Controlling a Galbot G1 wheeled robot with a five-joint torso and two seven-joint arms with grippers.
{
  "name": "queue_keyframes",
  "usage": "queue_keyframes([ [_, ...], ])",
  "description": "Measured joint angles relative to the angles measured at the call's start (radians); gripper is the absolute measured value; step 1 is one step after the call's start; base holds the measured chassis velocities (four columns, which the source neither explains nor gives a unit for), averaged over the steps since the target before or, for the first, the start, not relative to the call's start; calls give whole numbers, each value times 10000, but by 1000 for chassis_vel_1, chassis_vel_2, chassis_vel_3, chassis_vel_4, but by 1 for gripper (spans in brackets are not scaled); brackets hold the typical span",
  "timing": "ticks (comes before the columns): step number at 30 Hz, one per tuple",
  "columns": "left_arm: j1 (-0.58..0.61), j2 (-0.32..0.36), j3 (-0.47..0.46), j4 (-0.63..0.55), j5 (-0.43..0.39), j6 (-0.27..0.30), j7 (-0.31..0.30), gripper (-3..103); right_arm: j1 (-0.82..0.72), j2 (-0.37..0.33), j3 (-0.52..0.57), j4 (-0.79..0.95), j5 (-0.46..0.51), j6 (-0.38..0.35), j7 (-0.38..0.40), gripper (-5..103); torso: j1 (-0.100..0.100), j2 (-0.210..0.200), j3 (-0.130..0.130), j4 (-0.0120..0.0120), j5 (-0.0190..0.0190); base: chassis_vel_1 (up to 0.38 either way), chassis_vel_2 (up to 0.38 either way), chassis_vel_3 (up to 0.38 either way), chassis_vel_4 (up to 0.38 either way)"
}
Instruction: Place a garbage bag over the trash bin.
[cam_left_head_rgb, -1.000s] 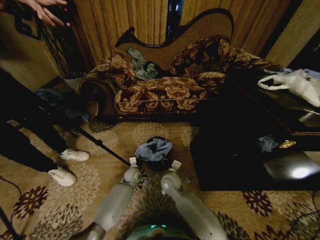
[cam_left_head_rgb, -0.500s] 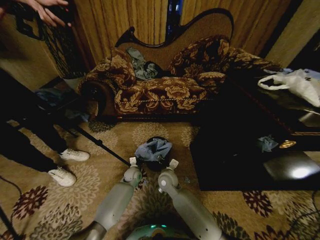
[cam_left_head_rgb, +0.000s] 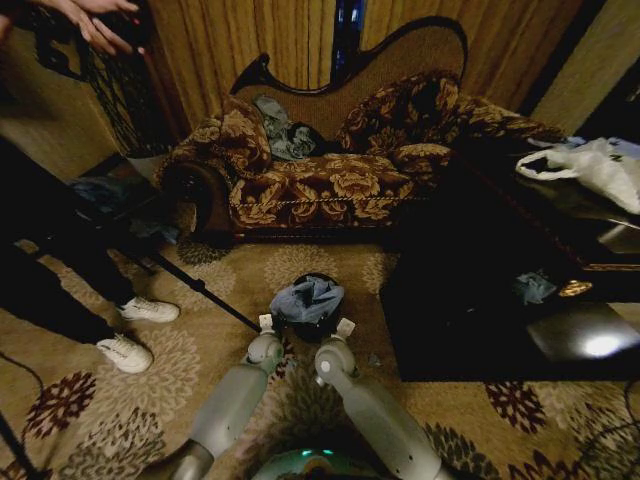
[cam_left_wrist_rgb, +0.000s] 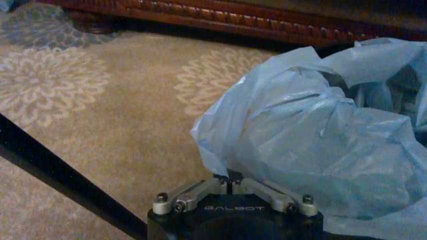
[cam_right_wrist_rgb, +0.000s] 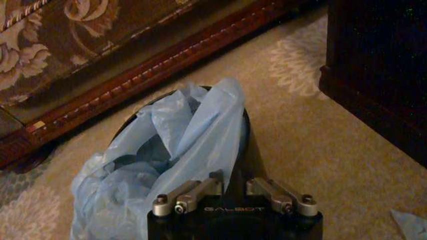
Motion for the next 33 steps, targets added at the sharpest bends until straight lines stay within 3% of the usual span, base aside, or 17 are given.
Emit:
queue_keyframes([
  [2, -21, 0, 2, 20, 0, -3, 1, 0, 6, -6, 0, -11, 8, -9, -7, 9, 0, 0, 0, 0, 0, 0, 0, 0, 0],
  [3, -48, 3, 4, 51, 0, -14, 9, 0, 7, -18, 3, -41, 8, -20, -20, 2, 0, 0, 0, 0, 0, 0, 0, 0, 0],
  [6, -70, 12, 3, 104, -2, -42, 34, 0, 7, -41, -5, -58, 12, -35, -42, 0, 0, 0, 0, 0, 1, 0, 0, 0, 0],
  [15, -74, 49, -15, 210, -7, -110, 63, 0, 61, -120, -6, -82, -4, -38, -58, 0, 0, 0, 0, 0, 1, 0, 0, 0, 0],
  [26, 77, -38, 14, -256, 163, -118, 38, 0, -88, -882, -168, 23, -76, -238, -86, 0, 0, 0, 0, -1, 2, 0, 0, 0, 0],
  [33, 157, -70, 38, -348, 371, -215, 88, 0, 288, -956, -393, 877, 19, -249, 145, -1, 0, 0, 0, -1, 0, 0, 0, 0, 0],
])
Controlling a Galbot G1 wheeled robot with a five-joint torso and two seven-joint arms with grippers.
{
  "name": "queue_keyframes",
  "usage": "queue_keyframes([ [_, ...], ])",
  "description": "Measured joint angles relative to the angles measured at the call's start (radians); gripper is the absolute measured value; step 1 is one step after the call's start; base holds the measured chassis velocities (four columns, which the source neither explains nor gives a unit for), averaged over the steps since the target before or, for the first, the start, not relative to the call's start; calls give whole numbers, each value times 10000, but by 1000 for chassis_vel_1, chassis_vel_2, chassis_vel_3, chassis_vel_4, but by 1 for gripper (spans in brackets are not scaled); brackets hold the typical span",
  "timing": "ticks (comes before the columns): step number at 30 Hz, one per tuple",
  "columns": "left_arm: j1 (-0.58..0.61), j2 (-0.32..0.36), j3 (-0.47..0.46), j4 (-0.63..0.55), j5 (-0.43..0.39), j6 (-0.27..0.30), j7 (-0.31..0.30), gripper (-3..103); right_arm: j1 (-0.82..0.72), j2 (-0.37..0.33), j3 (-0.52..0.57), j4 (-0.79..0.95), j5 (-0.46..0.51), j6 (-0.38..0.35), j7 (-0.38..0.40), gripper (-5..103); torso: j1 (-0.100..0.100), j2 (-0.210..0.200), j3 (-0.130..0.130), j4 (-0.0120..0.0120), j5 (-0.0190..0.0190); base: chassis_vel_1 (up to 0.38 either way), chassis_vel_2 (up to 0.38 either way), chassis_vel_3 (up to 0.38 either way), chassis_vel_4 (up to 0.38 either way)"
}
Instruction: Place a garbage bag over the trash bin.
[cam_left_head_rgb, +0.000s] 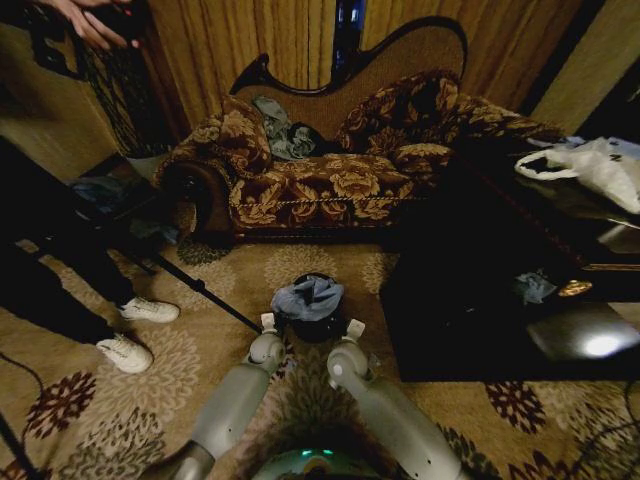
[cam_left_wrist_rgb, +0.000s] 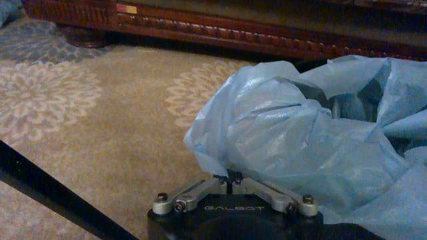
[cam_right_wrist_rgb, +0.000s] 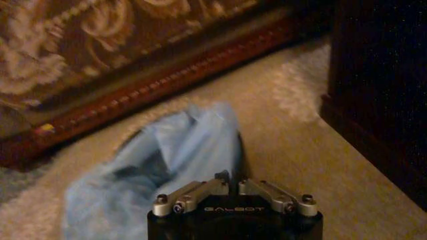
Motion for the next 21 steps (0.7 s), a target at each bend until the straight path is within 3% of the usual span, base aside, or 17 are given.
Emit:
queue_keyframes([
  [1, 11, 1, 1, 17, 34, -23, 23, 0, 157, 38, -102, 19, 26, 0, 62, 5, 0, 0, 0, 0, 0, 0, 0, 0, 0],
  [3, 25, 2, 8, 41, 79, -57, 58, 0, 334, 96, -228, 19, 94, 0, 159, 5, 0, 0, 0, 0, 0, 0, 0, 0, 0],
  [10, 133, -180, 40, -117, 181, -195, 93, 0, 1486, 773, -1133, -1000, 303, 13, 742, 38, 1, 0, 0, 2, 0, 0, 0, 0, 0],
  [12, 135, -188, 41, -125, 185, -196, 93, 0, 1517, 794, -1172, -1043, 336, 13, 787, 38, 0, 0, 0, 2, 0, 0, 0, 0, 0],
  [16, 143, -197, 20, -132, 205, -200, 95, 0, 1757, 755, -1536, -1390, 533, 9, 1105, 54, 0, 0, 0, 1, -1, 0, 0, 0, 0],
  [18, 144, -194, 9, -131, 209, -207, 96, 0, 1851, 735, -1671, -1493, 627, 7, 1329, 60, 1, -1, 1, 0, -1, 0, 0, 0, 0],
  [21, 143, -211, -12, -80, 287, -255, 109, 0, 2103, 893, -1867, -1611, 1256, 11, 2157, 77, 0, 0, 0, 0, 0, 0, 0, 0, 0],
])
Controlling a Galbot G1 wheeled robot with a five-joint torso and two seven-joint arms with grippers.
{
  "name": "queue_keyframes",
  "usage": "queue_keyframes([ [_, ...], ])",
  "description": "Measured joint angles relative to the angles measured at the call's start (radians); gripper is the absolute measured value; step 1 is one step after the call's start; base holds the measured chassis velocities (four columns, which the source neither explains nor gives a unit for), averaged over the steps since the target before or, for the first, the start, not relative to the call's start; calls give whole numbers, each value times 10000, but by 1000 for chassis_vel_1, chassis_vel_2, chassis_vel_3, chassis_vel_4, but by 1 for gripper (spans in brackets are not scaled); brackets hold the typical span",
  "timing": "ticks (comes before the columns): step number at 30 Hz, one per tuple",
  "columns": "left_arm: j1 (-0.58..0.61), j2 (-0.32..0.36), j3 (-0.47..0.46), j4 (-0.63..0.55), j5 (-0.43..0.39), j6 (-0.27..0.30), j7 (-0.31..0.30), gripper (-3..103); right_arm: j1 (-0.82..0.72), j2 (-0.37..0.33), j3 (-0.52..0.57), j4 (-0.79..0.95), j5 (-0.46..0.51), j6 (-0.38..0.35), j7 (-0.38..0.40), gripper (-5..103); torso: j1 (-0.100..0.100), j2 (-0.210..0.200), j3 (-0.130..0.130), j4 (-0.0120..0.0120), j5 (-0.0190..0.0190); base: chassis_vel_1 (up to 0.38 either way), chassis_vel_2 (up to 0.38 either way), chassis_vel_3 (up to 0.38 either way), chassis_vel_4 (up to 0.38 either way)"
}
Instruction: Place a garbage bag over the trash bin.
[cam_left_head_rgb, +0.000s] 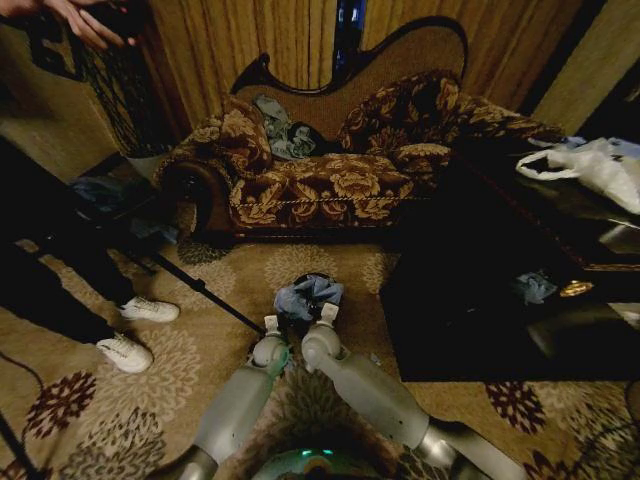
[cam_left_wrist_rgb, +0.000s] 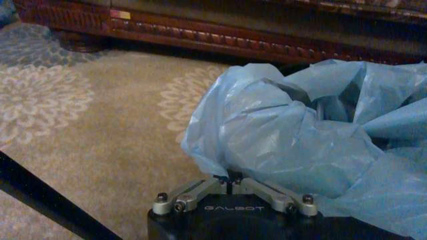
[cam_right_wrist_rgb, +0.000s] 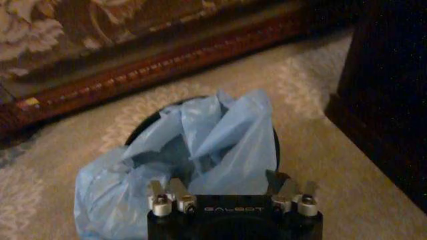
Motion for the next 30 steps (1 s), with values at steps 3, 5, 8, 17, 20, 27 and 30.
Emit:
queue_keyframes([
  [3, -5, -29, -6, 49, 30, -30, 3, 0, 112, 154, -68, -146, 186, 40, 251, 87, 0, 0, 0, 2, -1, 0, 0, 0, 0],
  [5, -19, -46, -10, 105, 52, -61, 7, 0, 209, 297, -118, -283, 283, 96, 389, 92, 0, 0, 0, 1, 0, 0, 0, 0, 0],
  [8, -37, -56, -15, 167, 69, -84, 20, 0, 331, 403, -210, -356, 268, 174, 474, 99, 0, 0, 0, 1, 0, 0, 0, 0, 0],
  [17, -111, -108, -27, 282, 93, -119, 44, 0, 801, 693, -334, -835, 311, 215, 548, 100, 0, 0, 0, 1, 0, 0, 0, 0, 0],
  [20, -138, -133, -52, 278, 91, -119, 43, 0, 917, 795, -338, -1153, 253, 215, 552, 100, 0, 0, 0, 1, 0, 0, 0, 0, 0],
  [27, -151, -103, -90, 247, 90, -120, 67, 0, 1258, 889, -674, -1659, 196, 223, 1131, 100, 0, 0, 0, 1, 0, 0, 0, 0, 0],
  [30, -130, -82, -108, 242, 82, -137, 80, 0, 1448, 988, -813, -1940, 193, 233, 1396, 100, 0, 0, 0, 1, 0, 0, 0, 0, 0],
])
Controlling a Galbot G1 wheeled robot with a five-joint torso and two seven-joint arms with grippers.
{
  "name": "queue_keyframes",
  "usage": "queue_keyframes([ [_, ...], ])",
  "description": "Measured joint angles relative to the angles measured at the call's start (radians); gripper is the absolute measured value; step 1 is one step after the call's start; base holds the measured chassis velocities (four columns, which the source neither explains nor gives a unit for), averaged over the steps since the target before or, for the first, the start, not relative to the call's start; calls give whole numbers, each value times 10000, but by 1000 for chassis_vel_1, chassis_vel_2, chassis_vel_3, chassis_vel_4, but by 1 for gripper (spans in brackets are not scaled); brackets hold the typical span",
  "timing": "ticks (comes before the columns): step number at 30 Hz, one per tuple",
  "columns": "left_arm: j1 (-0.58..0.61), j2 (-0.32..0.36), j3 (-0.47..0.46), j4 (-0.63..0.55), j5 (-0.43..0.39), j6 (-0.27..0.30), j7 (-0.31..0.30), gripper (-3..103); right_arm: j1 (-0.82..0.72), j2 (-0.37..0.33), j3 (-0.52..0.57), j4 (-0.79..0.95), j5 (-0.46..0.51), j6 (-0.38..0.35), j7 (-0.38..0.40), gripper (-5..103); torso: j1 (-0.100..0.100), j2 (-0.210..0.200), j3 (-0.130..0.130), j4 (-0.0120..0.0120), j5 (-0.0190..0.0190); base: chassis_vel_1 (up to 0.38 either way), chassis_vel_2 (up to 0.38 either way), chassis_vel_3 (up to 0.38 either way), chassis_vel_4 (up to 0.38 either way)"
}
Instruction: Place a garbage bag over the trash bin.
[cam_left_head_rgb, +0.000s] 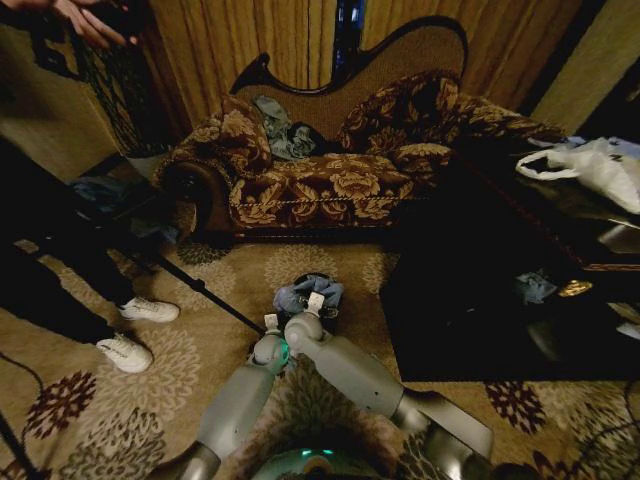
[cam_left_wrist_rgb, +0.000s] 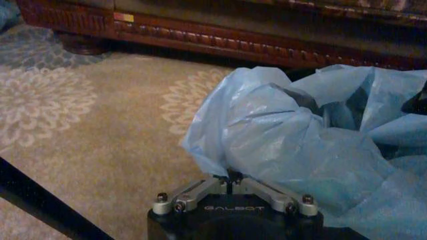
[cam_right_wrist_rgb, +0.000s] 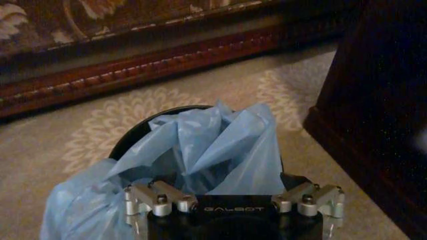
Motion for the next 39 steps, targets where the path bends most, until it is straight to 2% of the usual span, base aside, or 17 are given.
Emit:
queue_keyframes([
  [4, 15, 22, -9, -9, -4, -19, 38, 0, 133, 189, -96, -272, 8, -28, 162, 97, 0, 0, 0, 0, 1, 0, 0, 0, 0],
  [6, 14, 17, -13, 3, -7, -37, 53, 0, 160, 333, -76, -474, -69, -50, 166, 90, 0, 0, 0, 1, 0, 0, 0, 0, 0],
  [7, 14, 17, -13, 3, -7, -37, 53, 0, 160, 333, -76, -474, -69, -50, 166, 90, 0, 0, 0, 1, 0, 0, 0, 0, 0],
  [9, 9, 6, -23, 7, -13, -56, 64, 0, 168, 482, -21, -762, -213, -76, 159, 79, 0, 0, 0, 0, 0, 0, 0, 0, 0],
  [12, 9, 12, -36, 6, -18, -83, 94, 0, 149, 506, -58, -908, -327, -110, 129, 74, 0, 0, 0, 0, 0, 0, 0, 0, 0],
  [13, 9, 17, -45, 7, -20, -104, 113, 0, 131, 501, -98, -963, -354, -130, 121, 63, 0, 0, 0, -1, 1, 0, 0, 0, 0],
  [14, 10, 19, -50, 7, -20, -118, 120, 0, 127, 491, -115, -995, -374, -135, 116, 63, 0, 0, 0, 0, 1, 0, 0, 0, 0],
  [17, 23, 25, -85, 7, -21, -164, 141, 0, 106, 404, -183, -1043, -434, -149, 83, 52, 0, 0, 0, 0, 1, 0, 0, 0, 0],
  [19, 26, 25, -88, 8, -22, -170, 145, 0, 104, 395, -189, -1043, -437, -149, 81, 52, 0, 0, 0, 0, 0, 0, 0, 0, 0],
  [24, 48, 18, -97, 7, -22, -247, 188, 0, 23, 360, -315, -1090, -589, -152, 18, 35, -1, 0, 0, 0, 1, 0, 0, 0, 0],
  [26, 46, 18, -101, 6, -22, -254, 189, 0, 18, 360, -328, -1089, -597, -152, 16, 35, -1, 0, 0, 0, 1, 0, 0, 0, 0],
  [28, 41, 25, -109, 7, -22, -273, 190, 0, 14, 362, -365, -1086, -617, -139, 12, 27, -1, 0, -1, 0, 1, 0, 0, 0, 0],
  [29, 41, 25, -109, 7, -22, -273, 190, 0, 14, 362, -365, -1086, -617, -139, 12, 27, -1, 0, -1, 0, 1, 0, 0, 0, 0],
  [31, 29, 31, -115, 12, -22, -302, 190, 0, 11, 362, -384, -1087, -644, -119, -14, 16, -1, 0, 0, 0, 1, 0, 0, 0, 0],
  [32, 26, 31, -117, 16, -22, -314, 191, 0, 10, 362, -384, -1093, -659, -108, -24, 16, -1, 0, -1, 0, 1, 0, 0, 0, 0],
  [33, 25, 34, -120, 20, -22, -339, 191, 0, -2, 358, -384, -1143, -733, -70, -68, 7, -1, 0, 0, 0, 1, 0, 0, 0, 0],
  [39, 25, 53, -125, 29, -23, -405, 194, 0, -7, 348, -365, -1229, -841, -19, -136, 1, -1, 0, 0, 0, 1, 0, 0, 0, 0],
])
